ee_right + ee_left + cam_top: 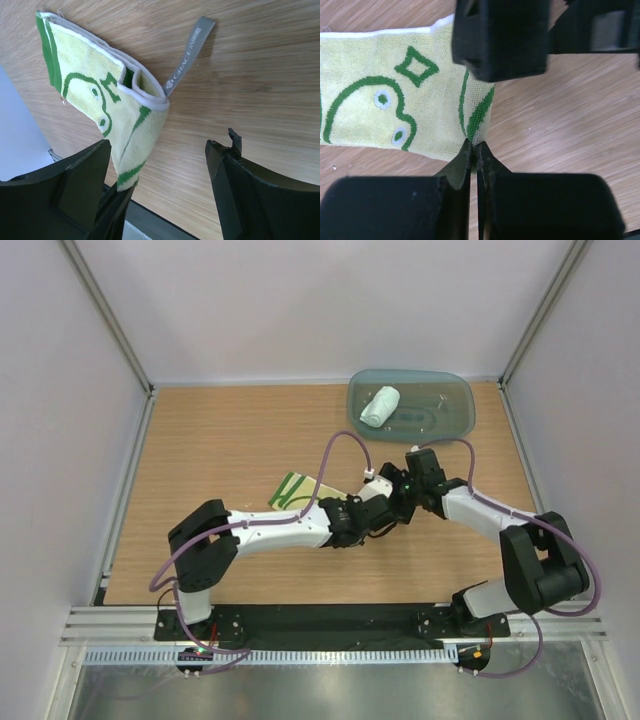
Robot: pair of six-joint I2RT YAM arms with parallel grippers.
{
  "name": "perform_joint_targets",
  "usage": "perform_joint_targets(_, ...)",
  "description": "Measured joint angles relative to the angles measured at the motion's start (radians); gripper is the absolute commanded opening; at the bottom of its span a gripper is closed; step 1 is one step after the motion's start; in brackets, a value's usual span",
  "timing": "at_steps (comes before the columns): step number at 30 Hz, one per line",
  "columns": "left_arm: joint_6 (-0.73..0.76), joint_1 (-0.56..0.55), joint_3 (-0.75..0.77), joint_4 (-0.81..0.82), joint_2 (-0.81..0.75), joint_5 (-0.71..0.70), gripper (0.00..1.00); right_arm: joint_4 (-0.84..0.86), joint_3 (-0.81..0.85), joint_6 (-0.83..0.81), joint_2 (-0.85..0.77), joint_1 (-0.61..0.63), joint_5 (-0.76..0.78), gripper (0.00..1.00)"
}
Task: Roll the towels
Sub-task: Roll the towel
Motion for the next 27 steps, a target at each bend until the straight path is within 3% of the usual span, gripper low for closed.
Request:
perform_joint_targets(5, -0.017, 0.0, -0.029, 0.01, 0.0, 0.016, 0.0, 0.07, 0.008, 0.037, 0.086, 0.053, -0.018, 0.77)
perform_joint_targets(8, -0.023, 0.0, -0.039, 0.011, 0.0, 0.024, 0.0, 0.105, 0.014, 0.051, 0.12, 0.076, -0.017, 0.6)
perform_joint_targets(9, -0.025, 0.0, -0.041, 0.011, -0.002, 0.027, 0.0, 0.113, 0.014, 0.054, 0.126, 0.081, -0.016, 0.44)
perform_joint_targets(11, -0.027, 0.0, -0.05, 0.013, -0.01, 0.033, 0.0, 0.125, 0.017, 0.055, 0.137, 0.085, -0.013, 0.21)
perform_joint_targets(15, -0.04, 0.006, -0.066, 0.027, -0.033, 0.042, 0.0, 0.125, 0.035, 0.055, 0.159, 0.085, -0.002, 0.01)
perform_joint_targets(19, -0.05, 0.02, -0.085, 0.047, -0.061, 0.055, 0.0, 0.086, 0.071, 0.03, 0.166, 0.088, 0.011, 0.02)
perform_joint_targets(22, -0.064, 0.035, -0.102, 0.066, -0.081, 0.079, 0.0, 0.014, 0.123, -0.006, 0.166, 0.093, 0.032, 0.3)
perform_joint_targets(23, -0.071, 0.039, -0.105, 0.074, -0.085, 0.092, 0.0, -0.012, 0.145, -0.02, 0.167, 0.094, 0.044, 0.49)
perform_joint_targets(27, -0.095, 0.05, -0.129, 0.07, -0.1, 0.147, 0.0, -0.122, 0.244, -0.097, 0.168, 0.092, 0.15, 0.58)
